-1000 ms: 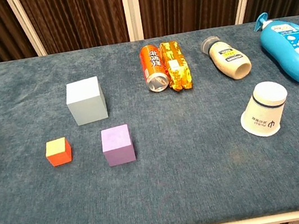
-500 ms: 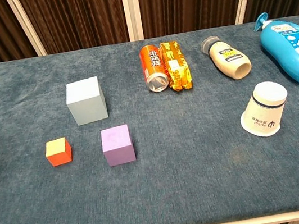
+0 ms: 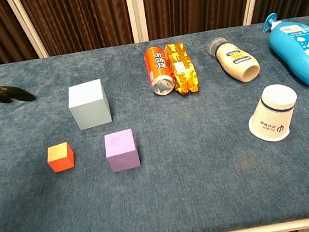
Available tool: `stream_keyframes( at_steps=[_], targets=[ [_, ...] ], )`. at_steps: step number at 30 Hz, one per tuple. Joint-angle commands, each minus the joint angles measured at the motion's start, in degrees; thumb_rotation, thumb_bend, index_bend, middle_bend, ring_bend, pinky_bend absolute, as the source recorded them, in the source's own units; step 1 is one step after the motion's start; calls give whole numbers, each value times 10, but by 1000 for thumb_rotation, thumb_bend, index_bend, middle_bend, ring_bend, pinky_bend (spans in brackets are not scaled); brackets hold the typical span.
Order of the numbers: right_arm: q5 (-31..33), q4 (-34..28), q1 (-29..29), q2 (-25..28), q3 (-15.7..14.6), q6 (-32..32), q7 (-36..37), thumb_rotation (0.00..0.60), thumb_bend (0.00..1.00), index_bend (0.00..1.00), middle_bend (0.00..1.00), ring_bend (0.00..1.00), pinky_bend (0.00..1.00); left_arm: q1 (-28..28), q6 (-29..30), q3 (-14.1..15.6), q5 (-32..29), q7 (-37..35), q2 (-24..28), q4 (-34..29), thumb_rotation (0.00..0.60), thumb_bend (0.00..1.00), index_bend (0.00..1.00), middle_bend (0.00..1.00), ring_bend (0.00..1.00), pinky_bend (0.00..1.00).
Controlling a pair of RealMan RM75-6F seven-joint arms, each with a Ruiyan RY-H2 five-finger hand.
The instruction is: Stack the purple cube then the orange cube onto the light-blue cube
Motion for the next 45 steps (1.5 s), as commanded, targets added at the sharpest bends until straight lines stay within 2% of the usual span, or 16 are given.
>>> stream_keyframes(
  at_steps=[1,10,13,31,45],
  targets=[
    [0,1,0,0,-1,0,0,600,231,39,67,0,0,-18,3,-17,-34,53,-60,4,600,74,204,251,180,250],
    [2,2,-1,1,-1,-1,4,600,231,39,68,0,0,-39,36,-56,-145,108,-163,29,600,86,213,300,202,265],
    [4,3,-1,1,1,-2,6,600,231,39,67,0,0,-47,44,-64,-164,111,-188,38,600,86,215,305,209,265],
    [6,10,-5,3,0,0,15,600,231,39,67,0,0,-86,57,-76,-211,88,-298,122,600,91,215,376,236,277],
    [16,7,-4,5,7,-1,22,600,231,39,67,0,0,-100,57,-70,-210,64,-345,189,600,156,248,424,261,293]
  ],
)
